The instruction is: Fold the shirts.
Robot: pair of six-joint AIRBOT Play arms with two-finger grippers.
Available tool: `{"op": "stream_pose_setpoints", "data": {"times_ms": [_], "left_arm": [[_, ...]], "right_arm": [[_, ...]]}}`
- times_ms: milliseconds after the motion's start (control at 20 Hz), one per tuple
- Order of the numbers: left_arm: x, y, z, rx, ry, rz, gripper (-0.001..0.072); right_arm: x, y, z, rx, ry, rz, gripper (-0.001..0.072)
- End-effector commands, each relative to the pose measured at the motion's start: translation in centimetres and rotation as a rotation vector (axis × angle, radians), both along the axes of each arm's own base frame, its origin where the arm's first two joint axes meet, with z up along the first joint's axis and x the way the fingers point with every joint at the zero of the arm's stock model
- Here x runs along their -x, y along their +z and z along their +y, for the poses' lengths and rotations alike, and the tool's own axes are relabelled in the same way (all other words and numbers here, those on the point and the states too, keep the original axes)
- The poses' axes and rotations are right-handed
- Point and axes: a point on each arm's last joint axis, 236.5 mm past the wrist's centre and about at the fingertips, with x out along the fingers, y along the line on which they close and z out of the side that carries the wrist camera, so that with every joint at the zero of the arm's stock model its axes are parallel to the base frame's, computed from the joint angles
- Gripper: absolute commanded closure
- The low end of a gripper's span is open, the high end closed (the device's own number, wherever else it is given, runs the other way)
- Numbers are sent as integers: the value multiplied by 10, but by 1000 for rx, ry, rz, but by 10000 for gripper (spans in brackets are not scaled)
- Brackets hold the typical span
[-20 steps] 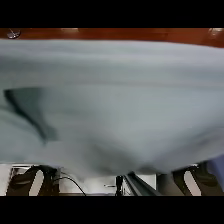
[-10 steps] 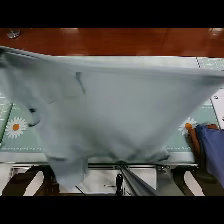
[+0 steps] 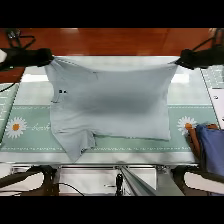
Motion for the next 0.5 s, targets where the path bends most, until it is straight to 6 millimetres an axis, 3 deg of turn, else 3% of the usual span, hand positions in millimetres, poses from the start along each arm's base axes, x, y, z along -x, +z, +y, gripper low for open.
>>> {"op": "stream_pose_setpoints", "data": {"times_ms": [0,100,200,350,450], "left_arm": [[-30,-47,5,46,81,41,687],[-21,-69,2,78,88,131,687],[-4,-78,8,150,138,248,686],[37,-83,14,83,-35,392,686],[67,-100,16,45,-144,500,686]], "right_arm": [[-44,-62,1,-60,-45,99,687],[-38,-82,6,-68,-16,175,687],[-23,-86,5,-37,40,216,687],[11,-76,-2,-32,124,304,686],[36,-83,-8,-43,156,401,687]]}}
